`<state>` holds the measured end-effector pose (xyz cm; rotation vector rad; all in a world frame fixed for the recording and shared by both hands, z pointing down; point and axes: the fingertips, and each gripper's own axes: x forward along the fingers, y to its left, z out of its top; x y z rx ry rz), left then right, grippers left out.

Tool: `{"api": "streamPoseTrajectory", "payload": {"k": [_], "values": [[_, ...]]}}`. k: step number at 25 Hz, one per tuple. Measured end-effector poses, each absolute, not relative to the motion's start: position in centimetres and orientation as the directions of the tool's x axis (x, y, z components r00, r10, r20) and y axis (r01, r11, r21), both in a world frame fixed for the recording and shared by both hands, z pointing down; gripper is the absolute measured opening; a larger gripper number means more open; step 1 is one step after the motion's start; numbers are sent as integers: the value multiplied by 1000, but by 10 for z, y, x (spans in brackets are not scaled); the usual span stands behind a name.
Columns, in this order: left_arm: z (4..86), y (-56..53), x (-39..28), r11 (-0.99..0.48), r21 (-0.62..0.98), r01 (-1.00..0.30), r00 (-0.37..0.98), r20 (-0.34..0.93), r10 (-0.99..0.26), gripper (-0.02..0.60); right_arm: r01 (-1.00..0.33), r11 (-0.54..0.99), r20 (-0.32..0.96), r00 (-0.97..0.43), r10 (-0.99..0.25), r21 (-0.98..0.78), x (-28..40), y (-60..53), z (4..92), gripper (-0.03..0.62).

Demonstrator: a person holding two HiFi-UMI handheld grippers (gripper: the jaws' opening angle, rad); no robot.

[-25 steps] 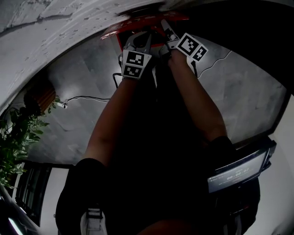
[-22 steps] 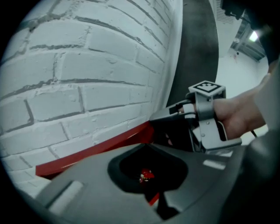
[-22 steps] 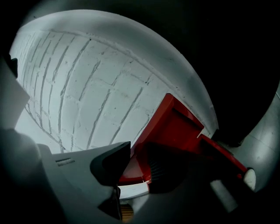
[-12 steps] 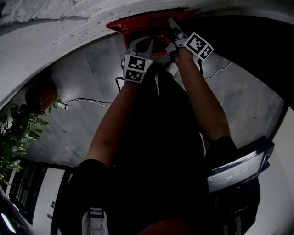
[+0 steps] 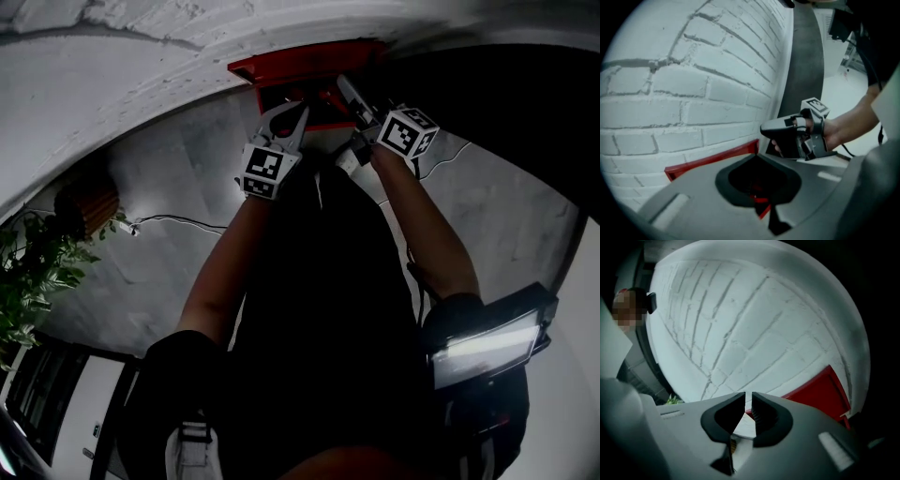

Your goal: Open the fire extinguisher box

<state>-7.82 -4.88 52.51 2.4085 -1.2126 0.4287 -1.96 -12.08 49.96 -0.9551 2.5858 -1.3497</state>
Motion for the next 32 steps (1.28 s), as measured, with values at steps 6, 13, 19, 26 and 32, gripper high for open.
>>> {"api": "streamPoseTrajectory", "payload": {"k": [6,13,19,26,32], "values": [[425,-26,-82,-655,190,-732,680,262,-684,3,-429,756,151,-899,-412,-494,-39,-72,405,11],[304,6,-74,-712,150,-686,728,163,-666,3,-292,936,52,-956,-288,-198,-56,-8,272,9],[216,19,-70,-710,165,-685,725,53,-687,3,-244,968,40,-970,-241,-59,-53,21,202,9],[195,21,-72,-715,99,-693,720,32,-693,3,-224,974,-2,-974,-224,-30,-51,21,186,9],[193,23,-66,-719,78,-690,723,29,-691,3,-221,975,-21,-975,-222,-32,-51,20,182,9]]}}
